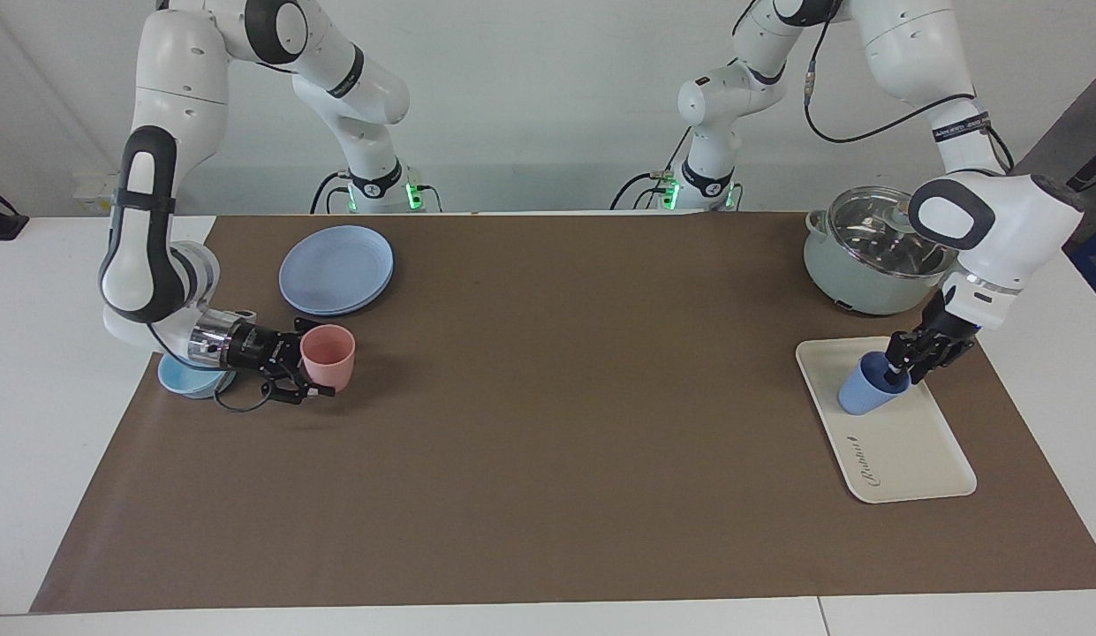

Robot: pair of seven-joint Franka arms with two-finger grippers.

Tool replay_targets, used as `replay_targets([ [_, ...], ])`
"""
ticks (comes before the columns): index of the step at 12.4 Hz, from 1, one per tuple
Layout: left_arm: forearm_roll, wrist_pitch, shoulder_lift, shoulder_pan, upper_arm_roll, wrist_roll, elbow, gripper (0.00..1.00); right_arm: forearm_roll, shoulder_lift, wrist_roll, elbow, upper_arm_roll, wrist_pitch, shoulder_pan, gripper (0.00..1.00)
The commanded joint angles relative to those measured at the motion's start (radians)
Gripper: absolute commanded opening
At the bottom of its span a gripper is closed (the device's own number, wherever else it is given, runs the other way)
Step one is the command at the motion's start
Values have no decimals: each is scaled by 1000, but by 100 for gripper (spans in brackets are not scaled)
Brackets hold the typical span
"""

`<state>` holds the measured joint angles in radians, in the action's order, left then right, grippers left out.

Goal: Place cup on tray
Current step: 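Lower the blue cup onto the cream tray with the left gripper, then open the left gripper and withdraw it from the blue cup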

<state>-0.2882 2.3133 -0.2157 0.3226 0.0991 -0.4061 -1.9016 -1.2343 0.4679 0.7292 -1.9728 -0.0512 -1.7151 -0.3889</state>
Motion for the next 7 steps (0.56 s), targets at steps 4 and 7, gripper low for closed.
replay_targets([
  [4,264,-391,143,-137,-2,70,112,100,-68,-23,-134,-110,-9,-23,-25,0],
  [7,265,-529,219,-230,-2,153,85,100,-70,-31,-134,-135,-10,-34,-28,0],
])
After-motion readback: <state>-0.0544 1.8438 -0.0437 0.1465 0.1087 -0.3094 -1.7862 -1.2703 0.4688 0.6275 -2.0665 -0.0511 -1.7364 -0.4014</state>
